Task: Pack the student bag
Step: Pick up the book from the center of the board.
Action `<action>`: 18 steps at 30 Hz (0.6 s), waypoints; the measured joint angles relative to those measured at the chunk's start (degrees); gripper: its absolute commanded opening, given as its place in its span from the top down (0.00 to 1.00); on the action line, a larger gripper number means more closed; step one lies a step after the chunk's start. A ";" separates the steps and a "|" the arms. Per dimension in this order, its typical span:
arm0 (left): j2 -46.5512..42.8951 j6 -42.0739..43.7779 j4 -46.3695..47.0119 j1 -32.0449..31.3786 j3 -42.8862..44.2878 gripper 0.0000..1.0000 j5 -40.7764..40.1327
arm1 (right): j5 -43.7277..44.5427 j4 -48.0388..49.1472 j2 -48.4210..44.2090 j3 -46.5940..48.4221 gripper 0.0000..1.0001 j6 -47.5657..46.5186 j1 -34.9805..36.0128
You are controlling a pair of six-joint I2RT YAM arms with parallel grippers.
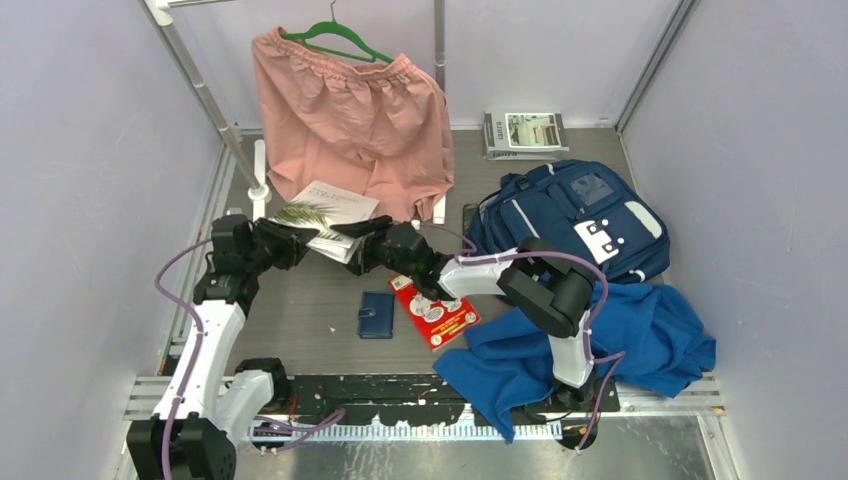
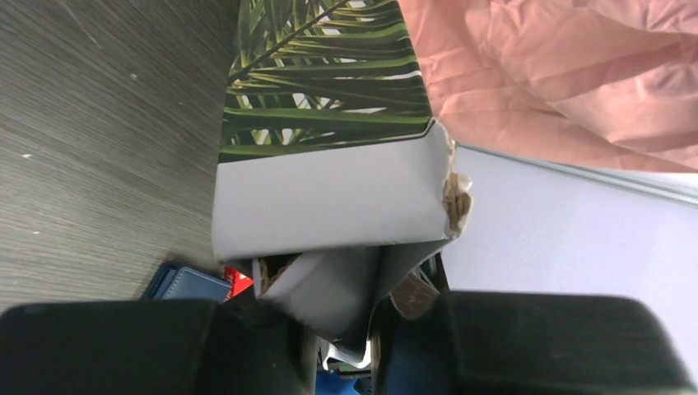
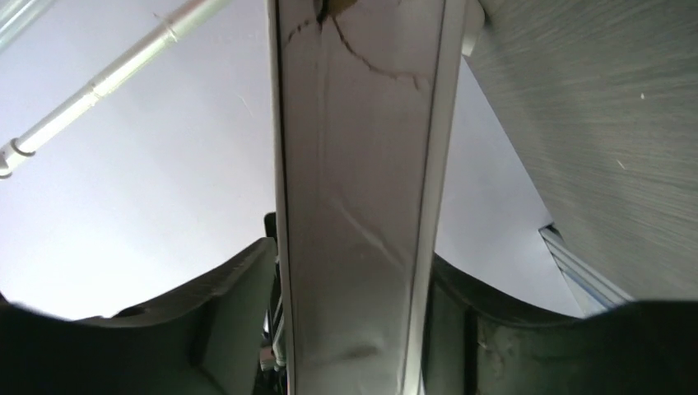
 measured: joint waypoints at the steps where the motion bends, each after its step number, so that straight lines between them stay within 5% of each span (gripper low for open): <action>1: 0.22 0.83 -0.55 -0.07 0.35 0.85 -0.33 | -0.72 0.79 0.00 -0.72 0.27 -0.22 0.00; 12: 1.16 13.18 -15.04 0.07 14.10 0.88 -3.82 | -10.84 5.86 -7.93 -15.91 0.17 -6.47 -5.73; 16: 3.21 17.44 -16.59 0.81 19.06 0.91 -0.87 | -13.66 -5.68 -20.24 -20.90 0.16 -16.55 -9.01; 18: 5.14 19.56 -16.70 1.05 21.00 0.93 1.92 | -11.58 -19.58 -28.48 -19.15 0.14 -26.03 -9.88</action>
